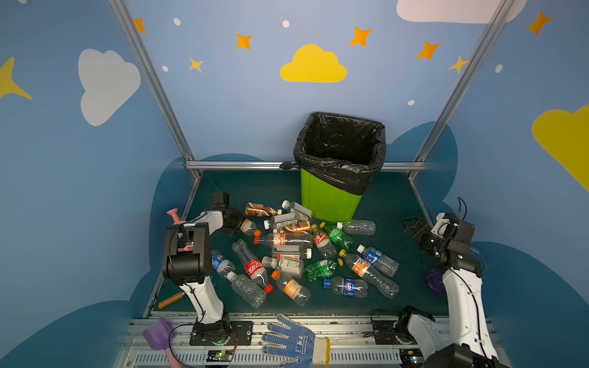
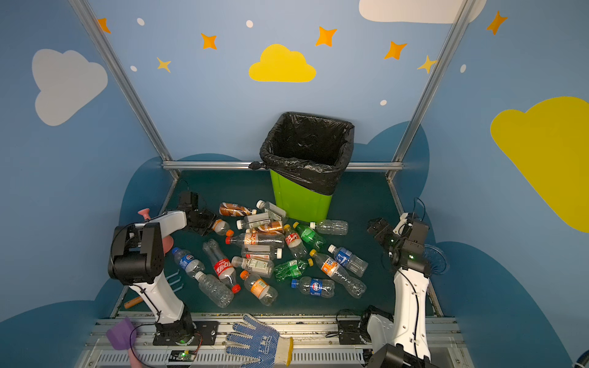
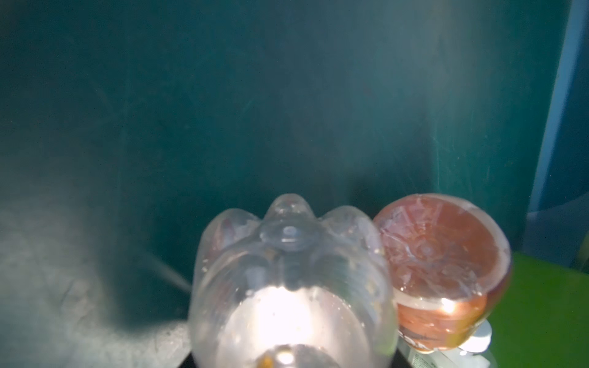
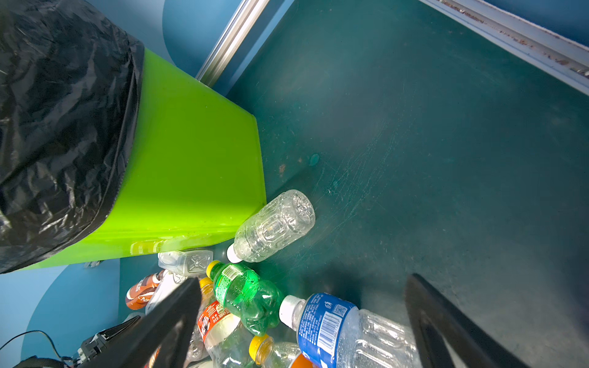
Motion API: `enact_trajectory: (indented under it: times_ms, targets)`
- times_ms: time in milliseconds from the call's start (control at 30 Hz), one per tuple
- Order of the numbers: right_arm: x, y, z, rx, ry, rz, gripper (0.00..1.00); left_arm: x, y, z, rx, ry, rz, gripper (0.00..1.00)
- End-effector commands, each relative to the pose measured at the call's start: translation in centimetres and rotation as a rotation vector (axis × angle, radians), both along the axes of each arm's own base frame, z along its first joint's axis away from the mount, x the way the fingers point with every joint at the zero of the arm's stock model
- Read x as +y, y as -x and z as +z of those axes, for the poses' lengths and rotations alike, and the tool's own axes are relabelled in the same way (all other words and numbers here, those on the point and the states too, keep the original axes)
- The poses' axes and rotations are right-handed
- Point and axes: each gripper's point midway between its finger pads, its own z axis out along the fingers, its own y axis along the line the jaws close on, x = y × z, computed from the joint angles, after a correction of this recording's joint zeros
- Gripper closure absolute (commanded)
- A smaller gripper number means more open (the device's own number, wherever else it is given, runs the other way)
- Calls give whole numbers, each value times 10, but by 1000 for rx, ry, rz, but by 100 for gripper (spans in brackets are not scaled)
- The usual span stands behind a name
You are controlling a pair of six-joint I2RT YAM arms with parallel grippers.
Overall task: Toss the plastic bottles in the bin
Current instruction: 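Grasp the clear orange-label bottle with the left gripper and lift it, then swing the left gripper over the bin and release the bottle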
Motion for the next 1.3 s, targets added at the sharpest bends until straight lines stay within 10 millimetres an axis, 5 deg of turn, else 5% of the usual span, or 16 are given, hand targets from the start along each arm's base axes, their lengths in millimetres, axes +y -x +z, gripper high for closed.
enact_trajectory:
  times_ms: [0,100,233,333,400,567,667,733,800,900,967,1033,1100,1133,1267]
  targets:
    - [-5,-1,2,-6,26,-4,2,6,-9,23,-69,31,15,58]
    - [-6,-4,7,-24,35,3,2,19,-9,60,-158,34,52,63]
    - [-10,-11,22,-69,46,2,2,41,1,137,-318,-8,99,63]
    - [-9,-17,34,-104,41,11,2,59,17,222,-517,-68,165,63]
    - [-8,-20,40,-116,34,23,2,70,35,297,-721,-170,199,63]
    - [-7,-24,49,-138,27,29,2,80,103,462,-1118,-385,302,61]
    - [-6,-24,54,-155,20,30,2,70,129,524,-1330,-351,327,62]
    - [-5,-23,58,-167,18,30,2,55,121,541,-1390,-286,286,63]
    - [-3,-22,62,-181,15,34,2,17,86,538,-1378,-237,168,63]
    - [2,-21,67,-202,-2,51,2,-101,19,524,-1330,-208,-149,58]
    - [7,-20,70,-211,-19,74,2,-203,-29,494,-1199,-163,-440,50]
    - [9,-18,72,-208,-17,87,2,-252,-45,485,-1102,-182,-571,24]
    - [11,-14,73,-207,-8,93,2,-253,-44,516,-1199,-229,-516,1]
    - [11,-12,74,-213,-6,93,2,-249,-39,543,-1293,-217,-475,0]
    - [16,-9,76,-228,-16,106,2,-232,-28,578,-1421,-300,-371,0]
